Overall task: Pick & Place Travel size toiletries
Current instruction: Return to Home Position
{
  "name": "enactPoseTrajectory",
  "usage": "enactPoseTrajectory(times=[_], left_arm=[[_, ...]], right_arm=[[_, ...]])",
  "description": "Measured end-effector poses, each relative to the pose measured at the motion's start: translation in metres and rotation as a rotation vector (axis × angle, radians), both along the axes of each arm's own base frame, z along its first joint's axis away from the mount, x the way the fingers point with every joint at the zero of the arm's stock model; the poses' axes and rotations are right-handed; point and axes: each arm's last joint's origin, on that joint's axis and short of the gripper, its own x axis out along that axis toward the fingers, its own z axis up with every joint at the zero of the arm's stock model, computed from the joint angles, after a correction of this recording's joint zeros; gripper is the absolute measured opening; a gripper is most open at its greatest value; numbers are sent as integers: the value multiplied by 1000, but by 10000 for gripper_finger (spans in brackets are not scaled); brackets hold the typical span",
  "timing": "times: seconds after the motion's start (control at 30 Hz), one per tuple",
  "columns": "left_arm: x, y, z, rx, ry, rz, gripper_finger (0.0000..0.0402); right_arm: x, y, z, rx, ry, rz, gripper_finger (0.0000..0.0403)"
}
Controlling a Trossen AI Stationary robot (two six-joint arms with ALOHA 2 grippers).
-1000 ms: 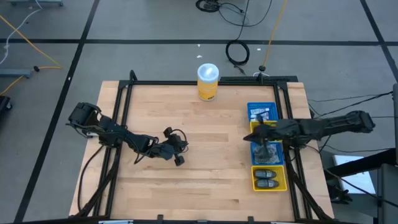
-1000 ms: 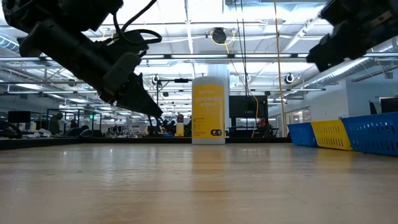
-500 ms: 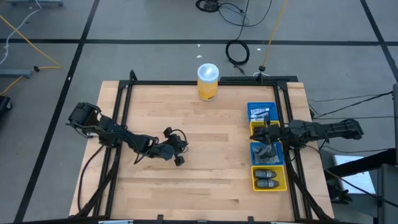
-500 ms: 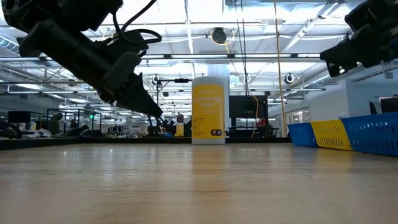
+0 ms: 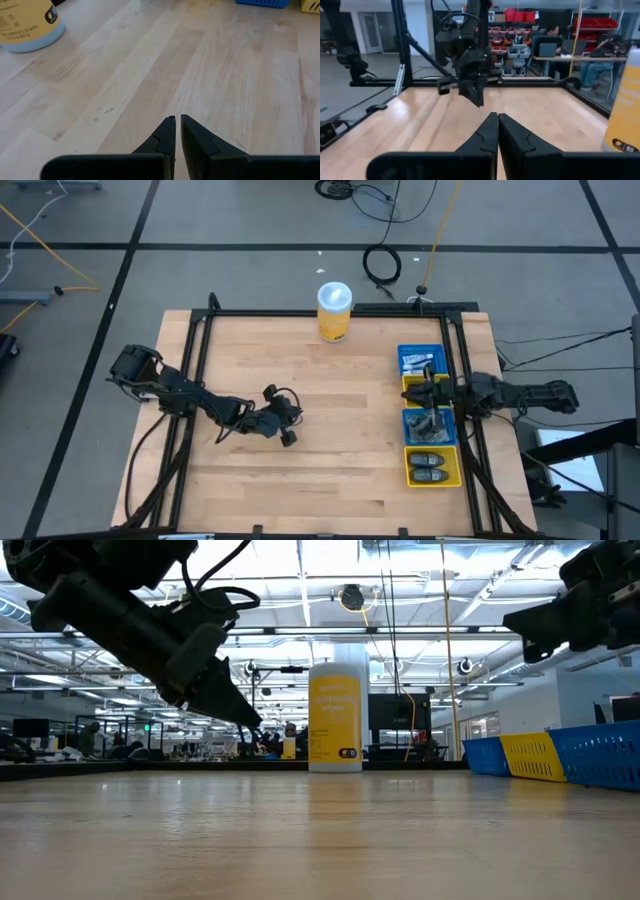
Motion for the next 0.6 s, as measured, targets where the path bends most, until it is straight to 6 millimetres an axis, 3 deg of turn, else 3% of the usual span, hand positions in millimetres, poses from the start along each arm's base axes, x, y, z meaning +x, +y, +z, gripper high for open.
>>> enactPoseTrajectory(times=[0.4,0.6], left_arm=[[2,0,6,-18,-38,-40,30],[-6,21,23,-21,-59,-121,30]], right_arm=[[1,-9,1,-48,-2,-116,0],[1,-9,1,-48,-8,-116,0]])
